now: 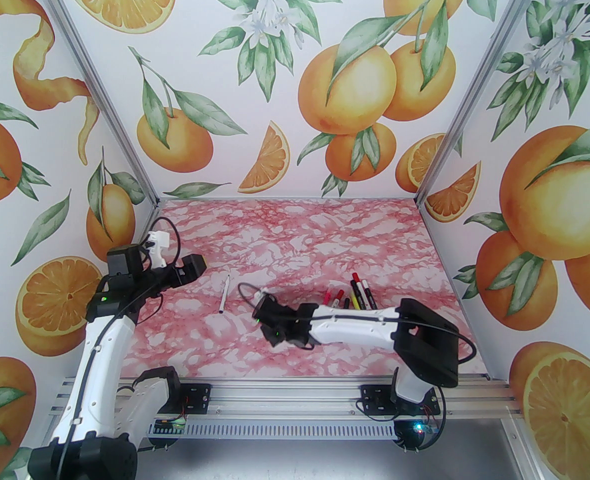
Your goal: Open the pen caps
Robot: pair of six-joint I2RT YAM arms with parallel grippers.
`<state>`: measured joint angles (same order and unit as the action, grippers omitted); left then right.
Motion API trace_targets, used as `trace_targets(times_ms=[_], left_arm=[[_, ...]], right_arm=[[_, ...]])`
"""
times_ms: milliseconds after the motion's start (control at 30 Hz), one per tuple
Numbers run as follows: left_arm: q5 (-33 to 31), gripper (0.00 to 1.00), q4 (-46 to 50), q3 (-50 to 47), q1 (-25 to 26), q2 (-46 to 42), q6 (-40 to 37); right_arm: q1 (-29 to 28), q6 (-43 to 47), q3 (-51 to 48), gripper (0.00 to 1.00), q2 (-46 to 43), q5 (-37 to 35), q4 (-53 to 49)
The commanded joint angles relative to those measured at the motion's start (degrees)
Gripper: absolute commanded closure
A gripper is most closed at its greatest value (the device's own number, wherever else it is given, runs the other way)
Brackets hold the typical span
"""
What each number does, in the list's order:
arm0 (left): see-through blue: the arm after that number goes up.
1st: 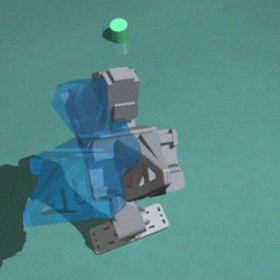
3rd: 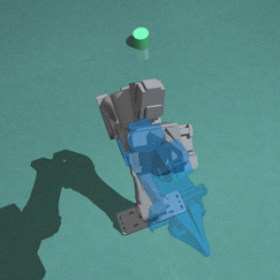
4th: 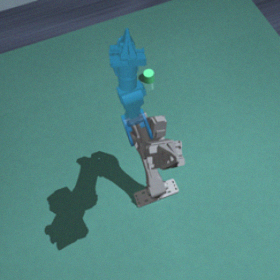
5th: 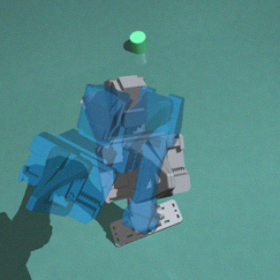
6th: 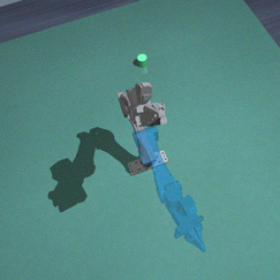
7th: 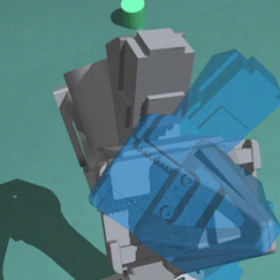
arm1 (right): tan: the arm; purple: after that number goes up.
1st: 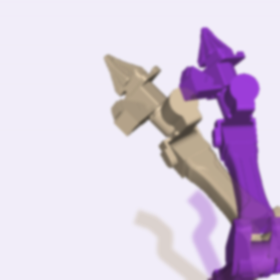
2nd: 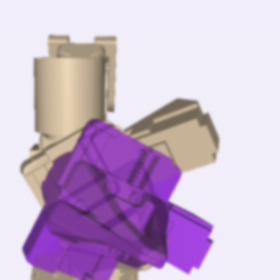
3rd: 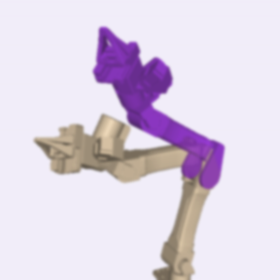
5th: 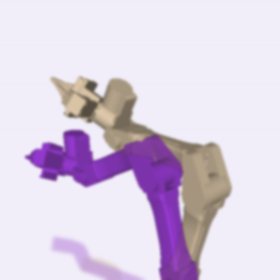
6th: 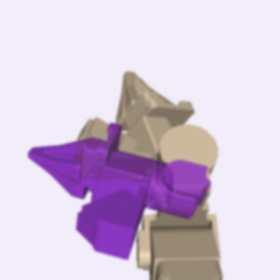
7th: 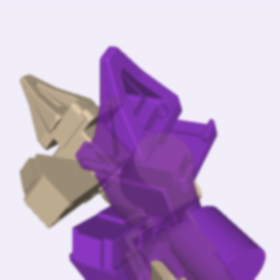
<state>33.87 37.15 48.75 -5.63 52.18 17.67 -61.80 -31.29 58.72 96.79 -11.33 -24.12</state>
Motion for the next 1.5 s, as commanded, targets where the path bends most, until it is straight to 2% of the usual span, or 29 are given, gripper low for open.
trace_targets(times_ms=[0,200,400,567,700,1033,1200,1300,1467], left_arm=[[-0.2,0.0,-2.1,-1.5,3.1,-1.5,0.8],[-3.0,0.0,-3.5,-4.0,11.9,-4.5,3.4],[-6.0,0.0,-6.9,-8.2,21.7,-6.3,6.5],[-10.2,0.0,-8.2,-10.0,29.1,-6.1,7.2],[-12.4,0.0,-9.4,-10.4,32.8,-5.4,8.0],[-15.5,0.0,-11.5,-10.9,37.4,-3.1,10.1],[-16.1,0.0,-11.2,-10.8,37.6,-3.2,10.5],[-16.1,0.0,-10.8,-10.4,37.7,-3.2,10.3],[-15.1,0.0,-11.6,-10.1,38.7,-2.7,9.2]], right_arm=[[5.5,-4.0,1.6,0.85,-0.4,-3.5,-1.0],[13.9,-4.6,6.1,0.85,3.7,-6.1,-4.4],[20.3,-3.3,9.3,0.84,7.2,-5.1,-5.1],[24.0,-1.2,11.6,0.83,10.4,-2.7,-5.4],[25.9,0.0,13.4,0.82,13.0,-1.4,-5.9],[27.6,-0.7,15.4,0.79,16.6,0.3,-5.7],[27.8,-1.1,15.6,0.72,16.8,1.0,-5.6],[27.9,-1.0,15.7,0.66,15.6,1.2,-6.0],[27.7,-0.1,13.8,0.61,9.9,2.0,-6.0]])
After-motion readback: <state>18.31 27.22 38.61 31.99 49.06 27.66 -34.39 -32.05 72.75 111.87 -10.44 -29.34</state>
